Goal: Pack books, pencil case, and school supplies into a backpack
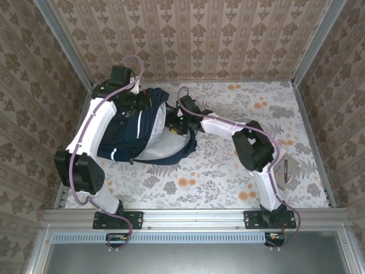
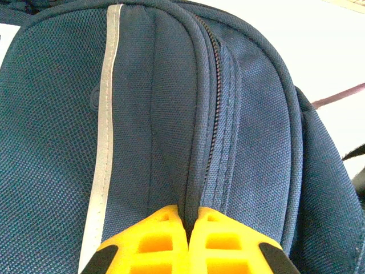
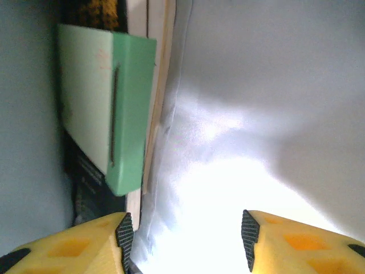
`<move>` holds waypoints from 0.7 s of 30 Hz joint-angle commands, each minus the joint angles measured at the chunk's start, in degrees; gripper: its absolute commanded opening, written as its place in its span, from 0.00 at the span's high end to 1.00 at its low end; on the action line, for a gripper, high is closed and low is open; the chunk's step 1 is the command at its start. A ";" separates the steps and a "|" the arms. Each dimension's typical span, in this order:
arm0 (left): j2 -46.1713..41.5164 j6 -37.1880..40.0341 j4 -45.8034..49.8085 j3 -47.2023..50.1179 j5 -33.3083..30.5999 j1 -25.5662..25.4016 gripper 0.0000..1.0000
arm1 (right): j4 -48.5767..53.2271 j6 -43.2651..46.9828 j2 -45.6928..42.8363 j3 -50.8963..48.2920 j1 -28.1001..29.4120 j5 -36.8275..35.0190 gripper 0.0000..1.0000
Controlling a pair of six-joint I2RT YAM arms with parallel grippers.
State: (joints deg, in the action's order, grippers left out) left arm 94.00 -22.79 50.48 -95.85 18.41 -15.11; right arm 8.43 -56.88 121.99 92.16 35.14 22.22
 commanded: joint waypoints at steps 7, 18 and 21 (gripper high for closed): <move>-1.07 -1.66 -6.17 0.99 4.64 0.69 1.00 | 11.44 7.07 -19.06 -11.94 -4.89 -9.41 0.41; -2.67 -2.71 -8.65 5.49 7.86 -0.44 1.00 | 30.19 6.60 -41.85 -27.00 -15.79 -24.11 0.34; -2.81 -2.67 -8.82 5.59 8.42 -0.51 1.00 | 32.71 6.72 -48.15 -31.27 -20.41 -26.68 0.28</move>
State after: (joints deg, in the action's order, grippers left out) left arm 94.00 -24.36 44.97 -90.04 24.05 -15.40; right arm 33.91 -50.68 78.17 63.96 17.58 1.26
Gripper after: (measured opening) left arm 0.045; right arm 0.717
